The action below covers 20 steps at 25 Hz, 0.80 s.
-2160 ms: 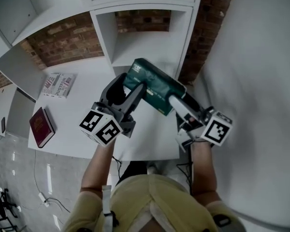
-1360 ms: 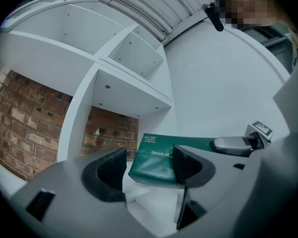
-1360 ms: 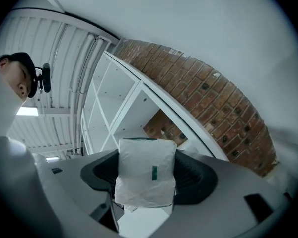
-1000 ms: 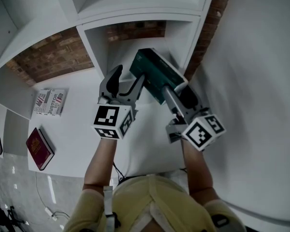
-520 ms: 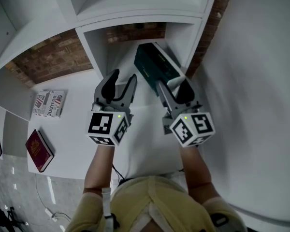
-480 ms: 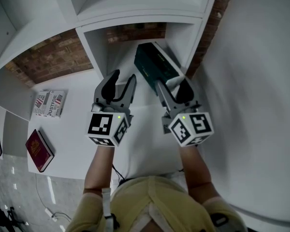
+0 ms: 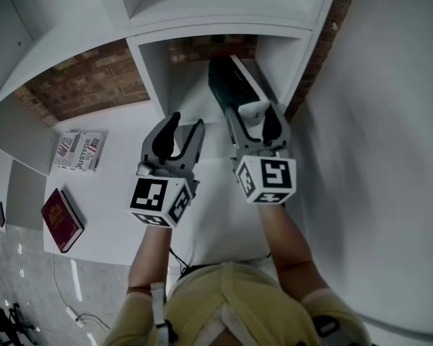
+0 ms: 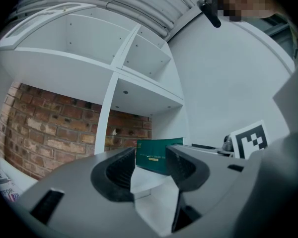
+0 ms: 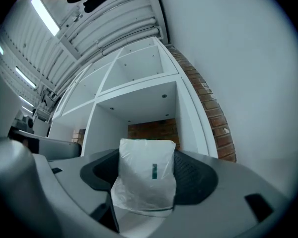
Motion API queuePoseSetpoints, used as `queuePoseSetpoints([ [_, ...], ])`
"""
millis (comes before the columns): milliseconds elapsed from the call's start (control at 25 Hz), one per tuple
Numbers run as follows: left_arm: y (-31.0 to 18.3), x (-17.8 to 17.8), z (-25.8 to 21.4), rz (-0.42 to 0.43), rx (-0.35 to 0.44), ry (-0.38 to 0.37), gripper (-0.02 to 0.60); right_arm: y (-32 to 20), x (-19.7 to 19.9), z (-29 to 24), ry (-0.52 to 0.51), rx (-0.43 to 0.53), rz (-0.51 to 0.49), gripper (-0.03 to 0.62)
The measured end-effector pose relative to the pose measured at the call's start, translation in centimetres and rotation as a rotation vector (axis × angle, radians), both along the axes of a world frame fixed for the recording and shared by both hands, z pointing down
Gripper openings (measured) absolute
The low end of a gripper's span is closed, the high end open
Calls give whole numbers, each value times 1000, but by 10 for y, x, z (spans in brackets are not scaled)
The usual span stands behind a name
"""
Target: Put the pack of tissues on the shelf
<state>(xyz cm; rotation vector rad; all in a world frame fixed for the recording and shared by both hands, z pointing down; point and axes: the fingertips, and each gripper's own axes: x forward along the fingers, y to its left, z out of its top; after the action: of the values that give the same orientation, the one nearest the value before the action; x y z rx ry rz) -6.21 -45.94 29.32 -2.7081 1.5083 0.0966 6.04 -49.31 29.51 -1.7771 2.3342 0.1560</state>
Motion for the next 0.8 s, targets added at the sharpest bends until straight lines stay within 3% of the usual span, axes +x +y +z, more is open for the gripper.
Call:
queuePoseSetpoints([
  [280, 9, -13, 5, -21, -13, 21, 193, -12, -12, 0, 60, 26, 35, 308],
  [800, 22, -22, 17, -45, -49, 21, 193, -12, -9, 11, 109, -55, -3, 321],
])
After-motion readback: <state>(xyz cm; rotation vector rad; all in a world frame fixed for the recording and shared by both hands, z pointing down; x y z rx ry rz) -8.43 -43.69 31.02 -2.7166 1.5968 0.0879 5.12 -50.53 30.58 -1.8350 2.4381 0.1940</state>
